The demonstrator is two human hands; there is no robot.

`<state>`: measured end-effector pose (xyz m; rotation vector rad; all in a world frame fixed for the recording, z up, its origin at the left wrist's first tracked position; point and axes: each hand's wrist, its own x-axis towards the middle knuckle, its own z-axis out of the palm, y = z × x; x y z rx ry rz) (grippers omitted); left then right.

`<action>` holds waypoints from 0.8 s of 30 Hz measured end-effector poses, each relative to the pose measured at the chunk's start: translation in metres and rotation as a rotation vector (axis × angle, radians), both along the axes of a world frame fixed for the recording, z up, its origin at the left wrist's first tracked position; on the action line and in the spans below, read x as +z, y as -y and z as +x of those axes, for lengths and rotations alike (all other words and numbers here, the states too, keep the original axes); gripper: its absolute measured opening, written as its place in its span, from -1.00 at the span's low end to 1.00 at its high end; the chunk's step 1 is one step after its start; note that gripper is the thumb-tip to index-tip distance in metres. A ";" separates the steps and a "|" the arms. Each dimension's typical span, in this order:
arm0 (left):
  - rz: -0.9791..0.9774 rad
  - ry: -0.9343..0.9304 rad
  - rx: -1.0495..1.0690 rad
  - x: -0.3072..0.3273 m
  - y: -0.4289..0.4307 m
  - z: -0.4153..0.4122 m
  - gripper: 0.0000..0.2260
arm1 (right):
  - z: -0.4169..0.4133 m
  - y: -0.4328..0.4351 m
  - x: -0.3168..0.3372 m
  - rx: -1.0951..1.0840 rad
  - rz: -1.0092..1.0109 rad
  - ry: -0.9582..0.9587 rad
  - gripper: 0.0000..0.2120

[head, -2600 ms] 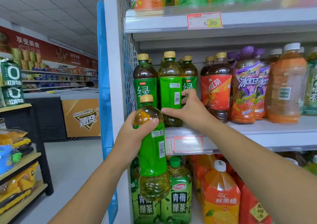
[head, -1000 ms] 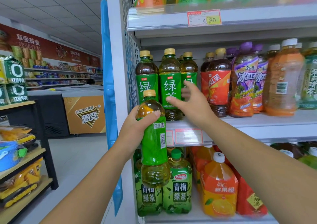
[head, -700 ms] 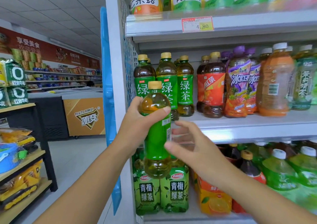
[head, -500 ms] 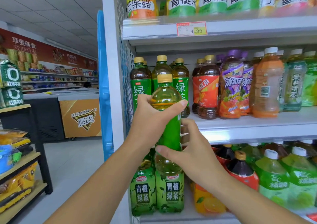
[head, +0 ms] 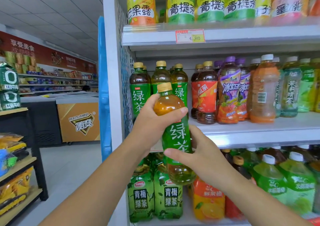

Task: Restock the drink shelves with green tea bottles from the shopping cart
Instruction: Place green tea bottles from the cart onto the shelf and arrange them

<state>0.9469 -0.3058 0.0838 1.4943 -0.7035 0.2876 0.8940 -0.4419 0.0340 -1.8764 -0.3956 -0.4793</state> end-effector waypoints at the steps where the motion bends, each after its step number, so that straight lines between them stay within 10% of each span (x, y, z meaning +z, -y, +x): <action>1: 0.012 0.026 0.007 0.003 0.002 -0.003 -0.51 | 0.000 0.000 0.003 -0.043 0.004 0.039 -0.52; 6: 0.203 0.225 0.062 0.027 -0.017 -0.006 -0.37 | 0.009 0.013 0.030 -0.103 0.060 0.212 -0.51; 13: 0.280 0.518 0.919 -0.023 -0.087 0.053 -0.49 | 0.052 0.039 0.081 -0.233 0.002 0.329 -0.51; 24: 0.238 0.435 0.770 -0.066 -0.076 0.096 -0.43 | 0.104 0.047 0.058 -0.273 -0.079 0.181 -0.66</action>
